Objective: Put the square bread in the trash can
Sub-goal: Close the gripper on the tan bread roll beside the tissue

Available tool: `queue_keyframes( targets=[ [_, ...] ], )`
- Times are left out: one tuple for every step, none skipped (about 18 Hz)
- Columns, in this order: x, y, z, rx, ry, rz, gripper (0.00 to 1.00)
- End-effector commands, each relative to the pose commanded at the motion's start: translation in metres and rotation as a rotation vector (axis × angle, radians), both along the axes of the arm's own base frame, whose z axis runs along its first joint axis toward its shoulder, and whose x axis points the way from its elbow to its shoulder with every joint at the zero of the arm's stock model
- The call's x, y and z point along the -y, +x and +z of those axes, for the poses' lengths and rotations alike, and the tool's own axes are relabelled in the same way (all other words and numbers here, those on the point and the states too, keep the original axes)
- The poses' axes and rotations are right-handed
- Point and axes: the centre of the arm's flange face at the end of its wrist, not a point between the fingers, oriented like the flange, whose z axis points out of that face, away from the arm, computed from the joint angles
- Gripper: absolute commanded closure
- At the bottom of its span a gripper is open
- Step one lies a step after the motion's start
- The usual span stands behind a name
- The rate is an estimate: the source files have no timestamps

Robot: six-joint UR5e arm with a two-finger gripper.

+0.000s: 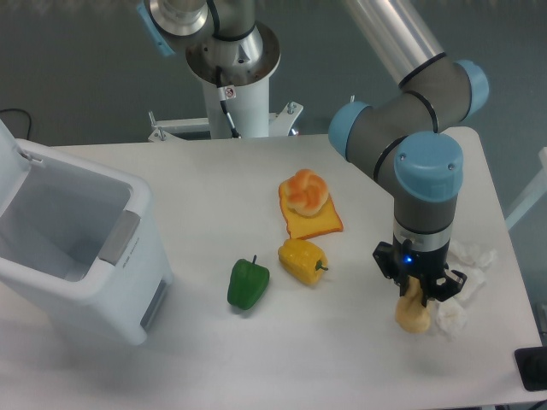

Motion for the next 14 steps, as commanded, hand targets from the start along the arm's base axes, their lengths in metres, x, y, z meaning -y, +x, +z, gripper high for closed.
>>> queue_keyframes(
  targets=[
    [0.000,0.000,0.000,0.000,0.000,-0.001,0.59],
    [0.000,0.002,0.002,-0.002,0.000,-0.003,0.59],
    [0.000,0.002,0.002,-0.001,0.001,-0.002,0.58],
    [0.000,0.002,0.002,-0.001,0.001,-0.002,0.58],
    [0.000,0.002,0.002,-0.001,-0.002,-0.003,0.56],
    [0.000,0.002,0.002,-0.001,-0.002,-0.003,0.55],
    [0.000,0.002,0.001,-0.001,-0.002,-0.003,0.55],
    [0.000,0.002,0.003,-0.003,0.002,-0.002,0.55],
    [-0.001,0.003,0.002,-0.001,0.001,-0.003,0.55],
    [-0.002,0.004,0.004,-0.003,0.004,-0.004,0.55],
    [-0.002,0.005,0.003,-0.002,0.005,-0.001,0.55],
    [-0.002,0.006,0.008,-0.008,0.005,0.000,0.55],
    [-0.001,0.008,0.011,-0.010,0.007,-0.005,0.55],
    [-0.001,0.010,0.017,-0.017,0.013,-0.004,0.56]
  ],
)
